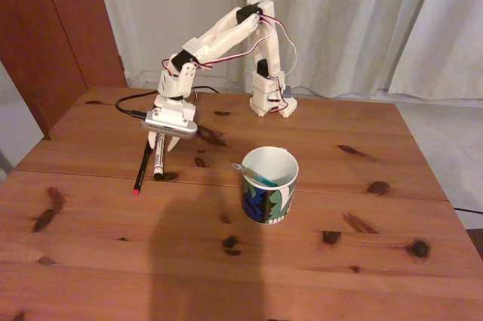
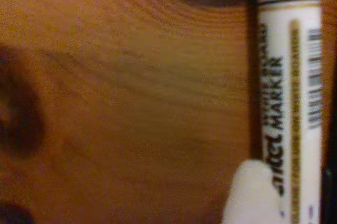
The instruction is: Clean up the desk and place the pens and markers into the cup
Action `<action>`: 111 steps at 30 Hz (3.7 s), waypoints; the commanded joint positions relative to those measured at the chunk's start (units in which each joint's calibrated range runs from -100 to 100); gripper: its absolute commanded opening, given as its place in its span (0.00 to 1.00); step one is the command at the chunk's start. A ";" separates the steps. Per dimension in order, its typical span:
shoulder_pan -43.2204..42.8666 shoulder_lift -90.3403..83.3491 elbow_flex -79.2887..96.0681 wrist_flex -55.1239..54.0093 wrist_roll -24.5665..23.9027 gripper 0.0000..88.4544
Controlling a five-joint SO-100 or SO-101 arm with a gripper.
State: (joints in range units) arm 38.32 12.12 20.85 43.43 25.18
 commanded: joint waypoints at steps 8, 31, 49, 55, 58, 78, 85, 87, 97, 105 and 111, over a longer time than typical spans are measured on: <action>1.77 1.74 -1.19 -0.72 2.17 0.16; 1.21 0.75 -0.83 -0.80 1.17 0.01; -13.75 -20.10 3.77 -5.71 -26.07 0.01; -18.26 -29.29 13.42 -14.91 -32.51 0.01; -20.27 -33.18 18.10 -19.38 -34.45 0.01; -23.72 -44.93 23.52 -33.40 -42.57 0.01; -27.91 -50.80 25.32 -33.32 -45.76 0.01; -30.08 -52.46 25.41 -32.63 -46.03 0.01; -37.72 -54.77 32.98 -33.15 -46.39 0.01; -37.96 -50.47 33.25 -33.32 -46.50 0.01; -37.40 -43.93 32.71 -40.03 -46.50 0.01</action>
State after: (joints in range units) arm 0.92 -33.56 55.33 8.00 -21.12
